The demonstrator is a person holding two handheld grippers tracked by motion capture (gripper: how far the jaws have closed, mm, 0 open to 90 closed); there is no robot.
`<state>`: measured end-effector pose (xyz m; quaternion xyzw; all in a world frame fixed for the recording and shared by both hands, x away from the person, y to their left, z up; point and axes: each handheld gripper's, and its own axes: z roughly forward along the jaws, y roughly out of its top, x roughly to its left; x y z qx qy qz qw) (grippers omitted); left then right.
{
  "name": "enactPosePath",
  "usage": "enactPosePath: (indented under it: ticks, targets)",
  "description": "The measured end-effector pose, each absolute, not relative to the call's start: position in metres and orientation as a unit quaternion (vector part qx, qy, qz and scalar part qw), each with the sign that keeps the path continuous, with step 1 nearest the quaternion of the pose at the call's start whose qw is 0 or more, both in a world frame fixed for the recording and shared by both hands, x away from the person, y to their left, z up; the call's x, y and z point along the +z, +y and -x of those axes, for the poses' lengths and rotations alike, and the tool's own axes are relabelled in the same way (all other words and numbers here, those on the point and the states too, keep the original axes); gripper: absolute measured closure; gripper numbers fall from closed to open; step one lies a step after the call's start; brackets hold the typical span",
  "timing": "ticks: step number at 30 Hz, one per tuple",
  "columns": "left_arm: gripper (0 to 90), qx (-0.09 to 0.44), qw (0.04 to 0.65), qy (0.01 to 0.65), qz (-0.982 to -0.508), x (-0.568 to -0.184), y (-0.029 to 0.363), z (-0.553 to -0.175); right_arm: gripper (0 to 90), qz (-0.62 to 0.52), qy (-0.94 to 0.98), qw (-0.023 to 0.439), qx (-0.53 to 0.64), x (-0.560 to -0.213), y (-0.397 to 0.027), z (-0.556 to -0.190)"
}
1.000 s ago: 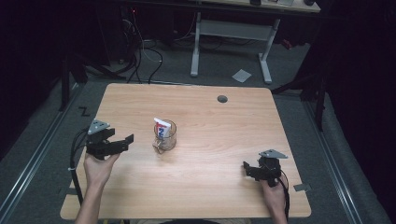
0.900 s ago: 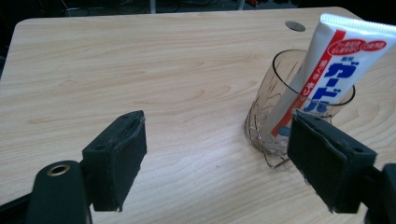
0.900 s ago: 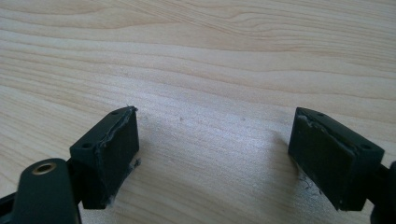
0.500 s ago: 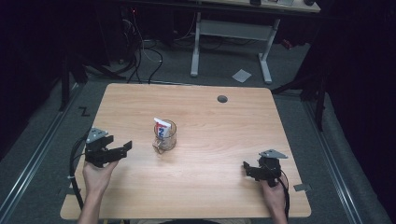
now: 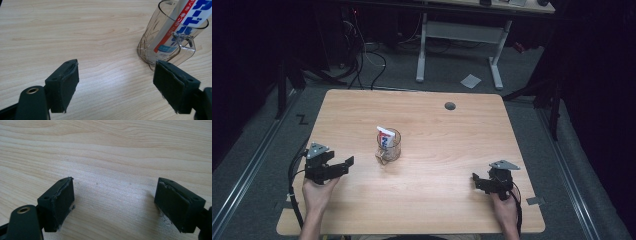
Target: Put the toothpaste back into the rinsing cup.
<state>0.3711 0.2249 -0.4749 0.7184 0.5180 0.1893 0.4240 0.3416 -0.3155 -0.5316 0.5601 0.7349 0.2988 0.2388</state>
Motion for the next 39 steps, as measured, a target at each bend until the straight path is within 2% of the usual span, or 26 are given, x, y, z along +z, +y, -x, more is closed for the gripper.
enactPosePath:
  ticks: [27,39]
  targets:
    - [21.9,0.166,0.408,0.524,-0.729,-0.511,0.210,-0.370,15.9,-0.560,0.735,0.239,0.299,-0.532,-0.316,-0.342]
    - [22.8,0.180,0.388,0.525,-0.736,-0.528,0.197,-0.370,16.0,-0.560,0.735,0.239,0.299,-0.532,-0.315,-0.342]
